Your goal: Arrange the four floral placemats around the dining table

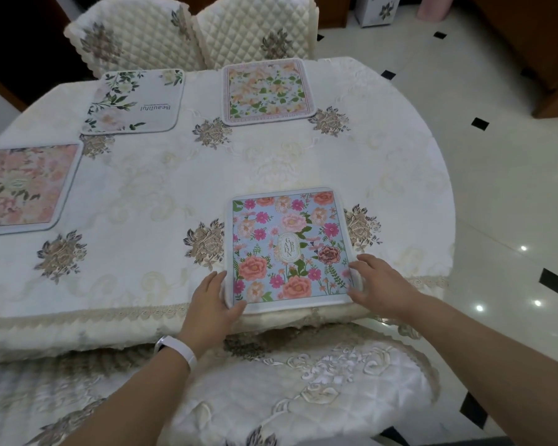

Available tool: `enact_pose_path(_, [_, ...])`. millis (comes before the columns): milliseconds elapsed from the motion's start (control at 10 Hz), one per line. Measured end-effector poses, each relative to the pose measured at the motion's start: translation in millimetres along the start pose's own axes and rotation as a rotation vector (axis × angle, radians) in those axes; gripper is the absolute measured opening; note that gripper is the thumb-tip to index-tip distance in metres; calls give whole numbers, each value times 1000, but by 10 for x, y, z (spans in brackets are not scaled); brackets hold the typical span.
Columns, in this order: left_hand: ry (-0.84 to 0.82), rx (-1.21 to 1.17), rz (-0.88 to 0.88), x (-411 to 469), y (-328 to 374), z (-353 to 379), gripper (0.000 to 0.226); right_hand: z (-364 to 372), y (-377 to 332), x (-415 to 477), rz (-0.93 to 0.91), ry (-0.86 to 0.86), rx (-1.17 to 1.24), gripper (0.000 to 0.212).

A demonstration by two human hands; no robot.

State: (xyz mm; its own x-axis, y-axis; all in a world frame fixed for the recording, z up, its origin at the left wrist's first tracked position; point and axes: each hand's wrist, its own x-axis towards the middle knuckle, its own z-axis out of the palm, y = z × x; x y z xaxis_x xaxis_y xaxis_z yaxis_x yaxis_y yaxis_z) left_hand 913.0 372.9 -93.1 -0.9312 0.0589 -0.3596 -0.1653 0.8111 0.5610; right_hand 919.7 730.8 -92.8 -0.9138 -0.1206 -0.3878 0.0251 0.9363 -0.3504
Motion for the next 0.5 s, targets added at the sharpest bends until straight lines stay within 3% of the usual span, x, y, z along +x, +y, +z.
enact_pose_path(100, [49,-23,24,-10,129,-178,69,-217,-103,30,-54,26,6,57])
enact_pose_path(500, [342,53,38,-216,1080,-809,64,-1440,-814,366,-480,164,-35,53])
